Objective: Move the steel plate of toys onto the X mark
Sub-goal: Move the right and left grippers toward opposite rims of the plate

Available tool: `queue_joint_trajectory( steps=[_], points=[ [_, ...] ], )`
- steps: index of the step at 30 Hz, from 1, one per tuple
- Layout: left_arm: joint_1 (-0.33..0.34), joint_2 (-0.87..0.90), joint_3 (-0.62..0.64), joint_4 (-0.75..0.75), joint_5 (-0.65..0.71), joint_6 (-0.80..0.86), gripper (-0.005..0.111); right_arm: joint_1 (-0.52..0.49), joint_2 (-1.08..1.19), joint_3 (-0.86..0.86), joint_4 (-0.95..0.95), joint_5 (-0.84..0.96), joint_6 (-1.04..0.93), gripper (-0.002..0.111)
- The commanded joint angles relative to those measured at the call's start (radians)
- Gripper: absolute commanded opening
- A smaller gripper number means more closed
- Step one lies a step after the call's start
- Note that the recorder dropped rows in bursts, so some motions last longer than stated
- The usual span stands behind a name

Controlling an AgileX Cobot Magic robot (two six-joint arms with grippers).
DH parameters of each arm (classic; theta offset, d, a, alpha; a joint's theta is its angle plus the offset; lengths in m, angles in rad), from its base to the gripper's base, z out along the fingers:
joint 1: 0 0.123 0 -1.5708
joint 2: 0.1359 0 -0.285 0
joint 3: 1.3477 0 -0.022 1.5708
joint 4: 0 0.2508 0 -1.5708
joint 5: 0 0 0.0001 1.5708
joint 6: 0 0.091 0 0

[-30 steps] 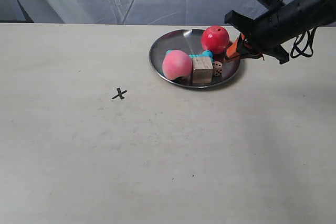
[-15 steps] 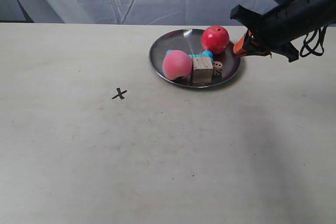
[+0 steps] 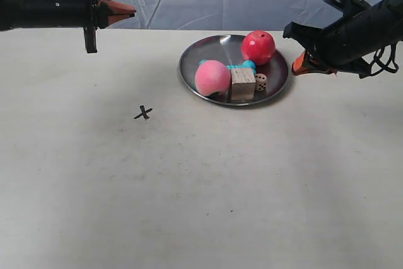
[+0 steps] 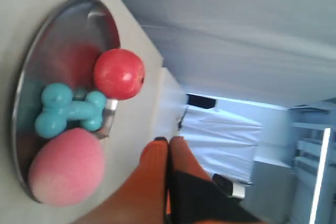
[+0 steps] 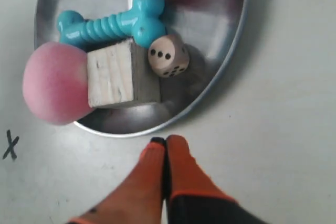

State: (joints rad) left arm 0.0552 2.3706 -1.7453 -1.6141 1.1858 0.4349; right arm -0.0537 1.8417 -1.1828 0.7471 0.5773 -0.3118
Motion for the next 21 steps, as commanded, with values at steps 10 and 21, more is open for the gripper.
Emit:
queue_joint_trajectory(
  steps=[10,21],
  points=[
    [-0.097,0.146,-0.291,-0.130,-0.234,0.233,0.000,-0.008,0.201,-0.217,0.002,-0.013,-0.086,-0.001],
    [-0.165,0.259,-0.340,-0.008,-0.261,0.244,0.001,-0.126,0.411,-0.585,-0.011,0.334,-0.080,-0.001]
  ],
)
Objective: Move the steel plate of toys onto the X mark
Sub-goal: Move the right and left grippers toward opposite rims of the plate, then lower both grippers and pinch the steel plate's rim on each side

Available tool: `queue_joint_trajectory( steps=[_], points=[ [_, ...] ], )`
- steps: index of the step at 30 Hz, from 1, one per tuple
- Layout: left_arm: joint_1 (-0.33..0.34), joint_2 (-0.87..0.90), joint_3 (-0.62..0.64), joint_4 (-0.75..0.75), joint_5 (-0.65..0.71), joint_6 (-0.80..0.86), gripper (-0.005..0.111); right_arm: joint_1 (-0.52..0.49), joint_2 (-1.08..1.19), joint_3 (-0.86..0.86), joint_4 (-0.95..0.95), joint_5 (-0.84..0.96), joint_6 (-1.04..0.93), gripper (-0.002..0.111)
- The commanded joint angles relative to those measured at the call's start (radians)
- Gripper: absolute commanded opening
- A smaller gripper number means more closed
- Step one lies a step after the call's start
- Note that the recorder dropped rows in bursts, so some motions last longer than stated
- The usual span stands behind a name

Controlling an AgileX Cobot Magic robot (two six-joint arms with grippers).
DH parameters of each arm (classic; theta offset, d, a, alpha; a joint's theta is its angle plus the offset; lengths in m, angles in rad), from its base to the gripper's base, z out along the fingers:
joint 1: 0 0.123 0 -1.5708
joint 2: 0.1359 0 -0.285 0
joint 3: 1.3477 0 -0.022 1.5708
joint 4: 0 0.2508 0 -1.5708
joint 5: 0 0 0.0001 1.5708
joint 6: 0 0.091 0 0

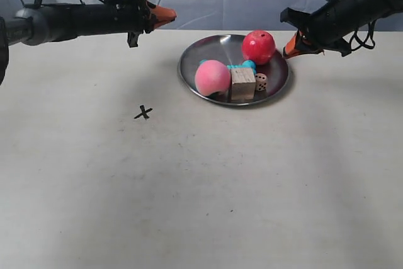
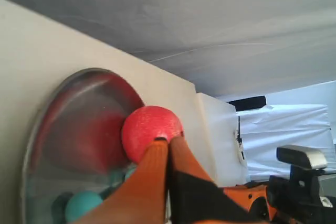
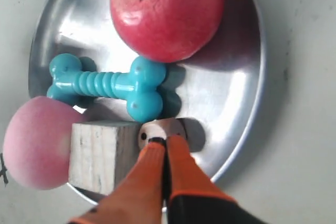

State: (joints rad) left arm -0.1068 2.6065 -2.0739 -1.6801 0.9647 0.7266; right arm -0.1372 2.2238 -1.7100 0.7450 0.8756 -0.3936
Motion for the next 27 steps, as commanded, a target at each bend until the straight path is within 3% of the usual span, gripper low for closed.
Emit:
queue_joint_trajectory(
  steps=[1,10,13,17,20,27],
  points=[
    [-0.003,0.031,-0.011,0.083,-0.052,-0.050,0.003,-0.052,0.032,-0.062,-0.009,0.030,0.004,-0.001],
    [-0.044,0.102,-0.011,0.112,-0.089,-0.077,0.034,-0.076,0.075,-0.070,-0.062,-0.018,-0.045,-0.001],
    [-0.052,0.113,-0.011,0.120,-0.107,-0.070,0.041,-0.076,0.104,-0.071,-0.063,-0.018,-0.045,0.007],
    [-0.049,0.113,-0.029,0.245,-0.092,-0.074,0.041,-0.076,0.120,-0.071,-0.057,-0.012,-0.045,0.038],
    [-0.041,0.113,-0.047,0.318,-0.040,-0.102,0.041,-0.076,0.120,-0.071,-0.061,-0.011,-0.045,0.053],
    [-0.023,0.113,-0.076,0.410,0.053,-0.160,0.041,-0.076,0.124,-0.072,-0.056,-0.024,-0.045,0.050]
  ],
)
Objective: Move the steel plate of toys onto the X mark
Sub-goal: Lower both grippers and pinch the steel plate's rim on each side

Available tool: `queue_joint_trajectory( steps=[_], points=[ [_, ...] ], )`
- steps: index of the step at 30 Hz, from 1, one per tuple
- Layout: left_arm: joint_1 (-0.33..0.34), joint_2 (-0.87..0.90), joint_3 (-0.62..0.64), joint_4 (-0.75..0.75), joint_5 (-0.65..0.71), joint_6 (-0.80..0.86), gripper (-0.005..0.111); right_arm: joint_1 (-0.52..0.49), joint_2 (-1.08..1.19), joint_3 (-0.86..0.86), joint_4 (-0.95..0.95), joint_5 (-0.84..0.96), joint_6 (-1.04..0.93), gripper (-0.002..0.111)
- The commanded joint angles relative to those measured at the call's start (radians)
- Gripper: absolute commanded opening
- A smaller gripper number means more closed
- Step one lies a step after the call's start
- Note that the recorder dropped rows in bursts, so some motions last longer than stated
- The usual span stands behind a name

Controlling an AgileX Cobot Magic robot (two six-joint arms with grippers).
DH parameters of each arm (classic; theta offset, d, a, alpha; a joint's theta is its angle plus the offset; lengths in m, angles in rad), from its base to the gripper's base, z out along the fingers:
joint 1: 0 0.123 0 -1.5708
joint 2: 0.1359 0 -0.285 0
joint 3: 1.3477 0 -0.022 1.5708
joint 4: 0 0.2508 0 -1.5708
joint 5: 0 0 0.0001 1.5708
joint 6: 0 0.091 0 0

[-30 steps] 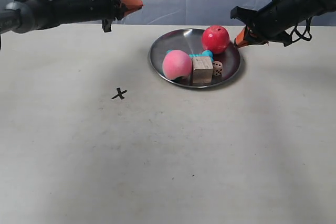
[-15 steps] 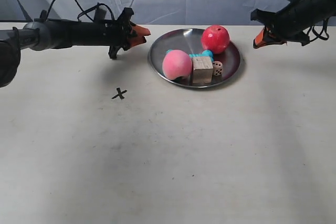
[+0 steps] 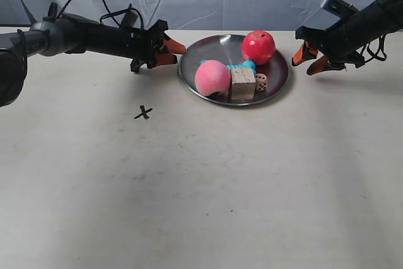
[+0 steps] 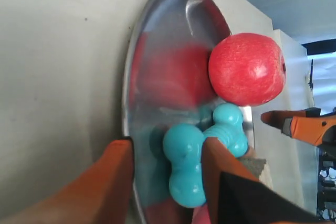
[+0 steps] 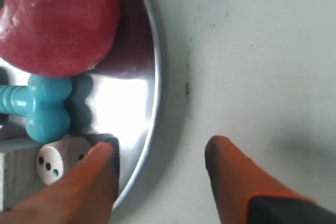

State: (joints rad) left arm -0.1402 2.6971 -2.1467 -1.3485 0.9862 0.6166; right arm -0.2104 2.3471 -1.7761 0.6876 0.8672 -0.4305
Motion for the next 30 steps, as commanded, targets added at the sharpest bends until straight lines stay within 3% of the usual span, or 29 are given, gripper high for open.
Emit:
queue_joint_trajectory(
  steps=[1,7,12,30],
  points=[
    [0.010,0.022,-0.003,0.096,0.033,-0.065,0.041,-0.003,0.001,-0.006,0.008,-0.021,-0.008,0.050],
    [-0.002,0.022,-0.003,0.160,0.033,-0.105,0.041,-0.003,0.017,-0.017,0.028,-0.067,-0.008,0.050],
    [-0.012,0.022,-0.003,0.174,0.031,-0.113,0.041,-0.001,0.106,-0.090,0.148,0.043,-0.008,0.050],
    [-0.031,0.022,-0.003,0.165,0.018,-0.113,0.041,0.049,0.176,-0.124,0.216,0.114,-0.040,0.050]
  ],
)
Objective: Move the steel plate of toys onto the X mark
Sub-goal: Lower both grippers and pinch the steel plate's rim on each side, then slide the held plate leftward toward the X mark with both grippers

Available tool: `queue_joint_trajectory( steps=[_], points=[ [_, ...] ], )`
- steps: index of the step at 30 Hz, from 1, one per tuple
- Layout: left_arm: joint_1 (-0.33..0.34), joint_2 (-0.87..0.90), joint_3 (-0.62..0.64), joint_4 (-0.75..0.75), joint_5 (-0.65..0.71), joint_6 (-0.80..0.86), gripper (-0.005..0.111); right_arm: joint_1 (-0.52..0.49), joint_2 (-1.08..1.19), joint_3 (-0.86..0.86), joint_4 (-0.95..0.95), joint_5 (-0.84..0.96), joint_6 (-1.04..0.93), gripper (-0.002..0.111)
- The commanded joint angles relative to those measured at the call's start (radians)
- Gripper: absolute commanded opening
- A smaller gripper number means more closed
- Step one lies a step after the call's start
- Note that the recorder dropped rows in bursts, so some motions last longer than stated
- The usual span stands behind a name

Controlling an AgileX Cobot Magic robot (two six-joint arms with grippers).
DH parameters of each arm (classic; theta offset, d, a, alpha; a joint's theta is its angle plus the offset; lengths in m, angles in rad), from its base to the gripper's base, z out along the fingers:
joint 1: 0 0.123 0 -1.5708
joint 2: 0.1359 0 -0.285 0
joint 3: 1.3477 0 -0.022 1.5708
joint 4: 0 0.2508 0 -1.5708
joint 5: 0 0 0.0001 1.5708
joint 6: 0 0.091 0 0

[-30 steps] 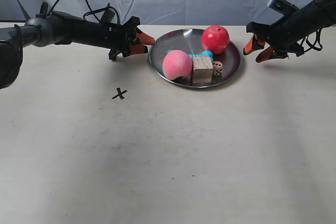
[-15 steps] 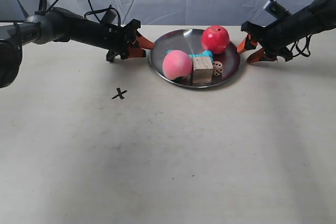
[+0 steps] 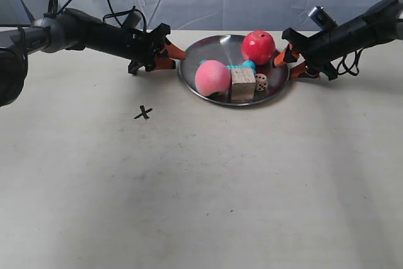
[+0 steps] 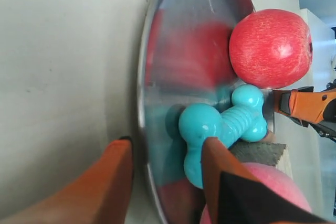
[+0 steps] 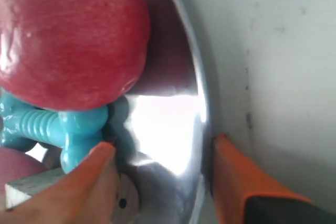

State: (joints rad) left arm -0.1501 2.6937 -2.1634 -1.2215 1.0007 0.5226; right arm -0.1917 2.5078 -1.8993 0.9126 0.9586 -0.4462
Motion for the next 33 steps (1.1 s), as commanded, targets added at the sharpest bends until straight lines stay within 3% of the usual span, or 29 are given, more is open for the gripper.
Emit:
queue_joint_trajectory(
  steps=[1,14,23,33],
  points=[
    [-0.024,0.026,0.013,0.050,0.007,-0.019,0.041,0.041,0.015,-0.001,-0.009,0.023,-0.025,0.050],
    [-0.042,0.026,0.013,0.093,0.059,-0.033,0.035,0.052,0.015,-0.001,-0.010,0.047,-0.029,0.050],
    [-0.011,0.017,-0.026,0.297,0.125,-0.136,0.035,0.052,0.015,-0.001,-0.010,0.062,-0.027,0.050],
    [-0.032,0.006,-0.050,0.285,-0.003,-0.146,0.034,0.054,0.015,-0.001,0.001,0.099,-0.027,0.050]
  ],
)
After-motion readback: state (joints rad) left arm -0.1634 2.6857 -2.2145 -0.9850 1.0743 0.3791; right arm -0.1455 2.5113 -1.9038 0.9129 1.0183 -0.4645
